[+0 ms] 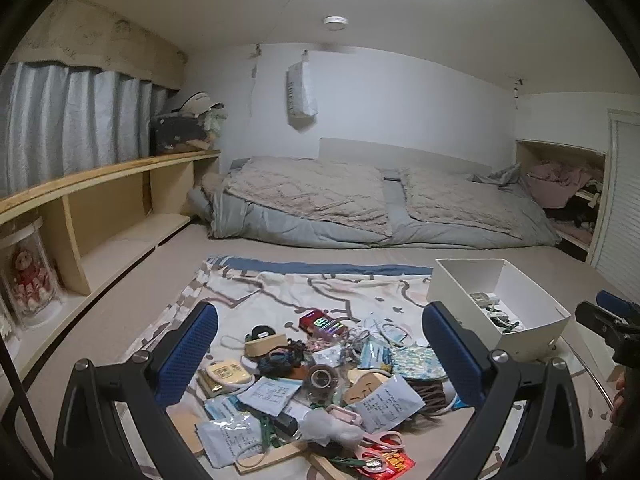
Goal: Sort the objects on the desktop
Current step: 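Move both open tools over the pile toward the wooden stick, then close the left tool on the end of the light wooden stick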
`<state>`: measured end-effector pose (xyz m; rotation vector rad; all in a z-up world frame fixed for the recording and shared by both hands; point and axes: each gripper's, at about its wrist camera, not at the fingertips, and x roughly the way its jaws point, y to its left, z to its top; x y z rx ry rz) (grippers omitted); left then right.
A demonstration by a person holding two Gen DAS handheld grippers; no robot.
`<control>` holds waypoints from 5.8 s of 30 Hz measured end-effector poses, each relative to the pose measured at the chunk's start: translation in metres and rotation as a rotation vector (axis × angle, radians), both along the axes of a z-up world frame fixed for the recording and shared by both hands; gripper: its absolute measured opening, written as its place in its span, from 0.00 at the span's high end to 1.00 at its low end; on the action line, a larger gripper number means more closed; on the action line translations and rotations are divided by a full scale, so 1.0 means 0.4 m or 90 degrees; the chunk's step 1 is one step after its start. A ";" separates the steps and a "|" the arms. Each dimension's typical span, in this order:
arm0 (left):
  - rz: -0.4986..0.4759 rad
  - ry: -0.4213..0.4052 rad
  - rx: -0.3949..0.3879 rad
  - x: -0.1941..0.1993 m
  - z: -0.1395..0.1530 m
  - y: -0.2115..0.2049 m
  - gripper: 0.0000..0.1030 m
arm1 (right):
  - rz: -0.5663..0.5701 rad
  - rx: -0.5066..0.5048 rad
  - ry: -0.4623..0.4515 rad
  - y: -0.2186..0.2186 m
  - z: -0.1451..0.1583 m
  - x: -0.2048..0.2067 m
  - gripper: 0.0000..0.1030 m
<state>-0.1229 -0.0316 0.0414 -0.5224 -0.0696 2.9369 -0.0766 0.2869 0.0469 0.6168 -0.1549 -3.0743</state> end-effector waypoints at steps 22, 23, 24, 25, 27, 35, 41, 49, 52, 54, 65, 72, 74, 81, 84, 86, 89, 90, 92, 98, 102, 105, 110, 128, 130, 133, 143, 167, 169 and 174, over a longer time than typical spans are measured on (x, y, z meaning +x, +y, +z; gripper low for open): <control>0.101 -0.020 0.032 0.013 -0.129 -0.123 0.00 | 0.043 -0.003 -0.101 -0.104 -0.151 -0.053 0.00; 0.103 -0.025 0.032 0.012 -0.141 -0.126 0.00 | 0.047 -0.003 -0.110 -0.113 -0.163 -0.057 0.00; 0.104 -0.031 0.031 0.012 -0.153 -0.128 0.00 | 0.052 -0.003 -0.117 -0.120 -0.174 -0.060 0.00; 0.105 -0.042 0.027 0.011 -0.167 -0.130 0.00 | 0.056 -0.002 -0.125 -0.127 -0.185 -0.064 0.00; 0.106 -0.057 0.021 0.008 -0.188 -0.130 0.00 | 0.062 0.001 -0.141 -0.143 -0.207 -0.068 0.00; 0.095 -0.122 0.003 0.009 -0.288 -0.114 0.00 | 0.095 -0.011 -0.215 -0.201 -0.306 -0.091 0.00; 0.090 -0.174 0.002 0.010 -0.354 -0.097 0.00 | 0.125 -0.037 -0.268 -0.231 -0.371 -0.111 0.00; 0.078 -0.255 -0.011 0.009 -0.436 -0.074 0.00 | 0.146 -0.042 -0.348 -0.259 -0.446 -0.167 0.00; 0.083 -0.281 -0.005 0.009 -0.456 -0.077 0.00 | 0.146 -0.034 -0.391 -0.270 -0.469 -0.197 0.00; 0.085 -0.302 0.012 0.005 -0.470 -0.084 0.00 | 0.153 -0.034 -0.407 -0.277 -0.477 -0.210 0.00; 0.095 -0.404 0.041 -0.018 -0.537 -0.094 0.00 | 0.184 0.016 -0.485 -0.330 -0.502 -0.287 0.00; 0.096 -0.421 0.029 -0.020 -0.550 -0.097 0.00 | 0.187 0.047 -0.509 -0.306 -0.503 -0.299 0.00; 0.100 -0.423 0.037 -0.025 -0.554 -0.101 0.00 | 0.183 0.056 -0.512 -0.297 -0.510 -0.292 0.00; 0.098 -0.420 0.060 -0.026 -0.550 -0.113 0.00 | 0.215 0.060 -0.512 -0.316 -0.514 -0.286 0.00; 0.097 -0.418 0.073 -0.027 -0.549 -0.118 0.00 | 0.225 0.100 -0.508 -0.346 -0.520 -0.291 0.00; 0.097 -0.417 0.077 -0.027 -0.547 -0.119 0.00 | 0.221 0.085 -0.511 -0.344 -0.520 -0.301 0.00; 0.097 -0.416 0.083 -0.026 -0.547 -0.121 0.00 | 0.214 0.090 -0.505 -0.353 -0.525 -0.308 0.00; 0.096 -0.416 0.084 -0.026 -0.547 -0.122 0.00 | 0.216 0.091 -0.503 -0.356 -0.525 -0.307 0.00; 0.096 -0.415 0.087 -0.025 -0.547 -0.123 0.00 | 0.225 0.085 -0.502 -0.359 -0.522 -0.306 0.00; 0.097 -0.415 0.082 -0.026 -0.547 -0.124 0.00 | 0.211 0.086 -0.488 -0.351 -0.543 -0.332 0.00; 0.095 -0.413 0.090 -0.025 -0.547 -0.125 0.00 | 0.173 0.097 -0.463 -0.342 -0.548 -0.332 0.00; 0.095 -0.408 0.106 -0.025 -0.545 -0.131 0.00 | 0.146 0.086 -0.440 -0.313 -0.550 -0.316 0.00; 0.090 -0.400 0.125 -0.024 -0.541 -0.138 0.00 | 0.097 0.046 -0.417 -0.245 -0.550 -0.291 0.00; -0.053 -0.378 0.117 -0.008 -0.517 -0.043 0.00 | -0.045 -0.009 -0.386 -0.023 -0.550 -0.188 0.00; -0.069 -0.374 0.110 -0.004 -0.515 -0.027 0.00 | -0.057 -0.011 -0.383 -0.006 -0.550 -0.176 0.00; -0.092 -0.373 0.102 -0.003 -0.517 -0.002 0.00 | -0.070 -0.012 -0.369 0.022 -0.551 -0.147 0.00; -0.077 -0.364 0.039 0.009 -0.530 0.050 0.16 | -0.075 -0.012 -0.291 0.020 -0.561 -0.095 0.00; -0.123 -0.377 0.053 0.053 -0.526 0.078 0.83 | -0.079 -0.001 -0.285 0.025 -0.560 -0.073 0.00; -0.126 -0.387 0.063 0.064 -0.528 0.082 0.86 | -0.079 -0.001 -0.286 0.025 -0.559 -0.073 0.00; -0.147 -0.397 0.071 0.102 -0.528 0.114 0.91 | -0.082 0.009 -0.291 0.021 -0.558 -0.076 0.00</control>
